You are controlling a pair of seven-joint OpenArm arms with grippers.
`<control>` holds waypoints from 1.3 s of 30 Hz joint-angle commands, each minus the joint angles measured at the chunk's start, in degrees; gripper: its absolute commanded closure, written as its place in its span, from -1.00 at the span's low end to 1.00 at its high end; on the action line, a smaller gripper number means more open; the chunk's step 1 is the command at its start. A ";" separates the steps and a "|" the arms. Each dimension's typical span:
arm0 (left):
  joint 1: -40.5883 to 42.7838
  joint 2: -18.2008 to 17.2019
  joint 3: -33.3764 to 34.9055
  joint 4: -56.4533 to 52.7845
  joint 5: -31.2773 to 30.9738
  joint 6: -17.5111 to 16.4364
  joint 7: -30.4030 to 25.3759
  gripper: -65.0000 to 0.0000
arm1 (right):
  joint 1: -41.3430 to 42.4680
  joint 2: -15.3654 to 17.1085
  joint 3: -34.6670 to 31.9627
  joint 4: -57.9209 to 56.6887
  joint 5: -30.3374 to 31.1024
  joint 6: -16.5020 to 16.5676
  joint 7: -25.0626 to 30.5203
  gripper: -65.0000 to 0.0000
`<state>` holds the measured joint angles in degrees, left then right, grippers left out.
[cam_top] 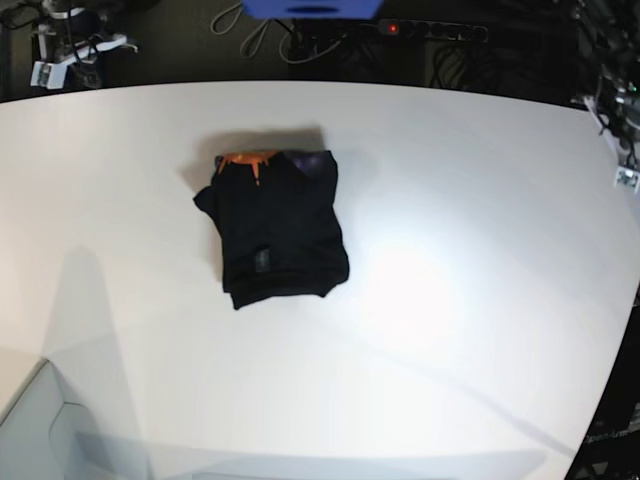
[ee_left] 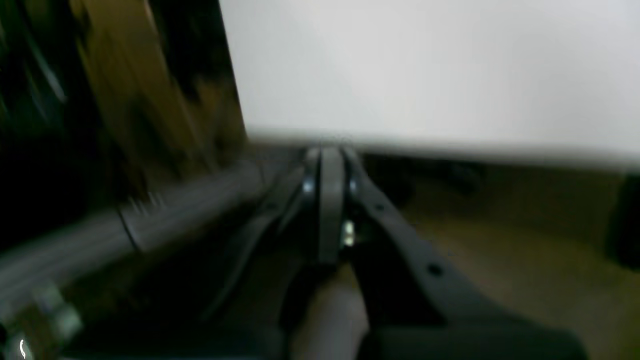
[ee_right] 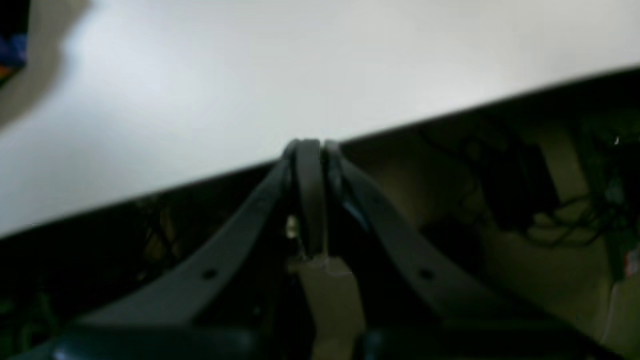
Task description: Layout the t-shirt on the table in an organized manner, then fold the t-shirt properly
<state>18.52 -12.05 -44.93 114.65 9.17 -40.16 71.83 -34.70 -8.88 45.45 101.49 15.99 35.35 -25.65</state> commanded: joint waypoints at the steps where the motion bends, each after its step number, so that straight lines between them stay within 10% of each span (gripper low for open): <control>1: 1.74 -0.21 -0.92 -0.06 -0.16 0.16 -2.25 1.00 | -0.60 0.31 0.22 -0.70 0.76 0.21 1.08 1.00; 12: 11.06 2.34 1.19 -36.10 -0.16 0.16 -30.73 1.00 | 1.25 2.60 -4.18 -23.29 0.58 0.21 2.31 1.00; 21: 2.00 -0.91 8.84 -73.11 -0.16 0.16 -52.01 1.00 | 4.41 3.48 -14.55 -47.38 -0.30 -0.14 22.53 1.00; 25: -6.52 -1.70 9.98 -92.54 -0.07 0.82 -62.91 1.00 | 12.41 4.97 -17.72 -66.81 -10.05 -0.85 31.23 1.00; 28: -10.48 -1.53 17.63 -102.12 -0.16 8.12 -70.65 1.00 | 17.07 6.20 -17.36 -81.40 -15.86 -10.34 43.54 1.00; 32: -12.77 1.72 25.28 -108.54 -0.51 25.26 -77.50 1.00 | 20.85 8.31 -21.23 -96.00 -25.53 -31.62 58.22 1.00; 36: -13.03 6.21 25.89 -108.36 -0.16 37.83 -79.53 1.00 | 22.70 9.72 -23.87 -97.76 -32.03 -50.25 55.23 1.00; 39: -14.61 8.41 26.07 -108.98 -0.07 37.92 -79.09 1.00 | 23.40 9.63 -23.78 -95.73 -32.12 -52.89 49.87 1.00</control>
<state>4.01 -2.98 -18.96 5.39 8.99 -2.74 -6.61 -10.74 0.93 21.63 5.91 -16.12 -16.82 23.59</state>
